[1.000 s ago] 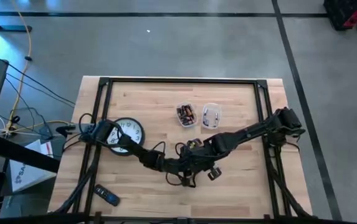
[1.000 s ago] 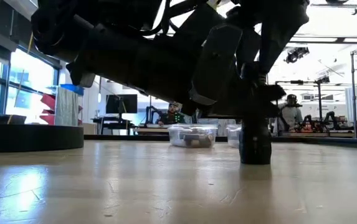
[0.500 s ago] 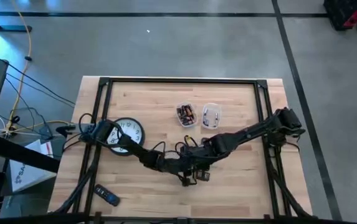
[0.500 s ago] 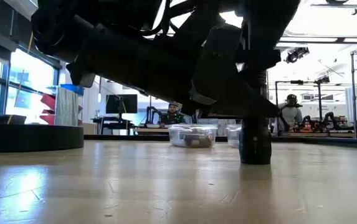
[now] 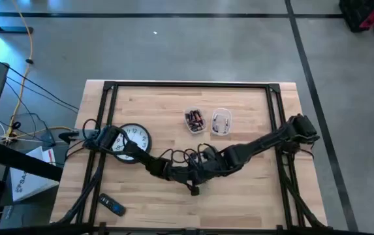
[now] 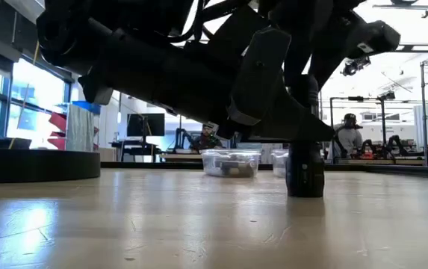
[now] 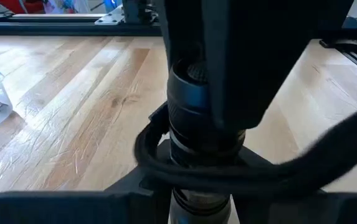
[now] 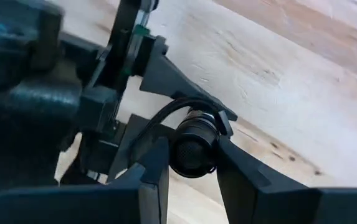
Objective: Insert battery
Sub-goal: Close the lid of the black flashlight
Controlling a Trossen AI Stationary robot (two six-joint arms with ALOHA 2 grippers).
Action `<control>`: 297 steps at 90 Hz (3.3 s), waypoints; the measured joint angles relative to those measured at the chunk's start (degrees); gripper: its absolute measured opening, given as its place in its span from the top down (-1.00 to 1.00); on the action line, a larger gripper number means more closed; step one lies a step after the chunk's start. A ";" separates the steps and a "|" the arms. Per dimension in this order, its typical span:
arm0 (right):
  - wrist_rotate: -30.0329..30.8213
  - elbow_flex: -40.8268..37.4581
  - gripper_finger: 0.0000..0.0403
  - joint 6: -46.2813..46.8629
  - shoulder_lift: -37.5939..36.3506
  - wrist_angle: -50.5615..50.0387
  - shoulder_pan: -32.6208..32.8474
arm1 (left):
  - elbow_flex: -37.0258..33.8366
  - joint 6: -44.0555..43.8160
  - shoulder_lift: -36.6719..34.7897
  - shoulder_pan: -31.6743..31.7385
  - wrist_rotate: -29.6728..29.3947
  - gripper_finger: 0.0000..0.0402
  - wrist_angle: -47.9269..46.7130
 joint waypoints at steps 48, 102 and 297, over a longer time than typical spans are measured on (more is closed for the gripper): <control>-0.08 -0.31 -0.05 -11.60 -4.40 0.61 -0.34 | 0.00 -0.26 0.00 0.07 -0.60 0.51 -0.07; -3.32 -0.11 0.00 -97.64 -6.83 0.85 -0.13 | 0.00 -0.17 0.00 0.04 -0.42 0.51 -0.09; -4.75 -0.26 0.99 -25.50 -3.18 3.96 -2.32 | 0.00 1.64 -0.02 -0.31 -0.63 0.51 -0.13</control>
